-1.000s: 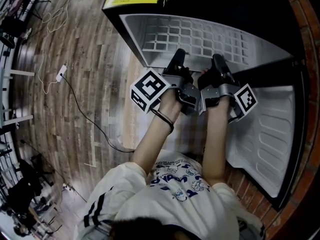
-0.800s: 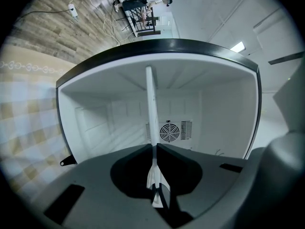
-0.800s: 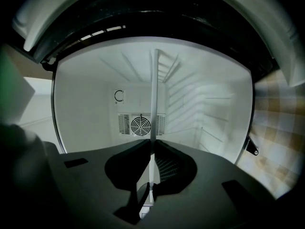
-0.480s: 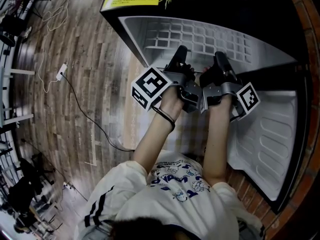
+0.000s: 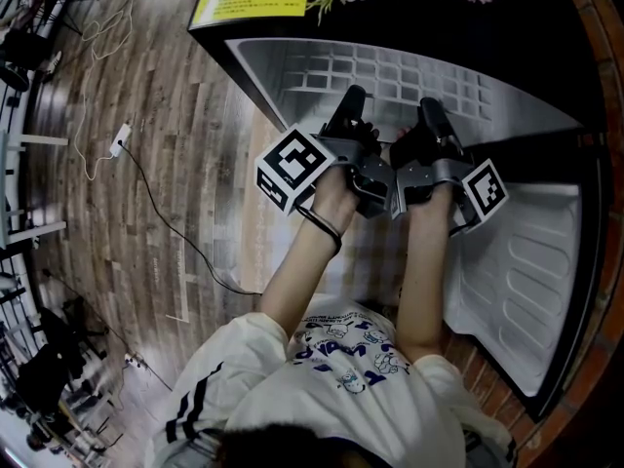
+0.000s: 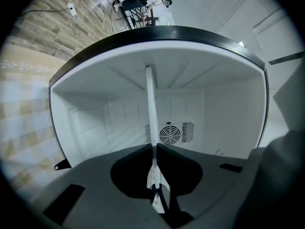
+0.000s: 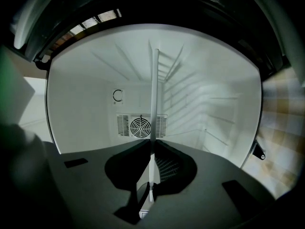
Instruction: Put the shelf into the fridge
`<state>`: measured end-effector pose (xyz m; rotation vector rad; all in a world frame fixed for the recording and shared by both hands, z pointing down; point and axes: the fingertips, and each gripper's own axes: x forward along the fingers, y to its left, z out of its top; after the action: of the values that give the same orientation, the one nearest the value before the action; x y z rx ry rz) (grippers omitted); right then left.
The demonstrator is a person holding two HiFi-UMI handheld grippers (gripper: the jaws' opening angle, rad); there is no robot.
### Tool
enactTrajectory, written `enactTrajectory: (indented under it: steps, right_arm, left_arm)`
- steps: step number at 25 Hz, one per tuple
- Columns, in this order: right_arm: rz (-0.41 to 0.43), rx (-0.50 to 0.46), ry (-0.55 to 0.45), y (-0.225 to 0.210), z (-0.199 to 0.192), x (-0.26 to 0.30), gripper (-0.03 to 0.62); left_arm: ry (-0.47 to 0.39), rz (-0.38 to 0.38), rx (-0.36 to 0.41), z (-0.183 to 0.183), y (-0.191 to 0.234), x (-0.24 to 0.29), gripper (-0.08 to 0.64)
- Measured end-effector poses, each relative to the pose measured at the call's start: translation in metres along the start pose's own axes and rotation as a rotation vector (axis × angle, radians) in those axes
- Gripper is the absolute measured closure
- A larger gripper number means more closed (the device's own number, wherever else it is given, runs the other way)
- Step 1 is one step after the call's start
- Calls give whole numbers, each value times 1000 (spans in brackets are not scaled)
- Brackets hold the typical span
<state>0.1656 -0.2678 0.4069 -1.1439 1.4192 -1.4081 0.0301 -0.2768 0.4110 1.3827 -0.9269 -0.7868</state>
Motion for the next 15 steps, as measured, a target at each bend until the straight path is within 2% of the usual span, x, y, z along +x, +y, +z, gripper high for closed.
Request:
enactTrajectory:
  steps: [15]
  right_arm:
    - [15, -21, 14, 8, 0, 3, 543]
  left_arm:
    - [-4, 2, 25, 3, -8, 1, 520]
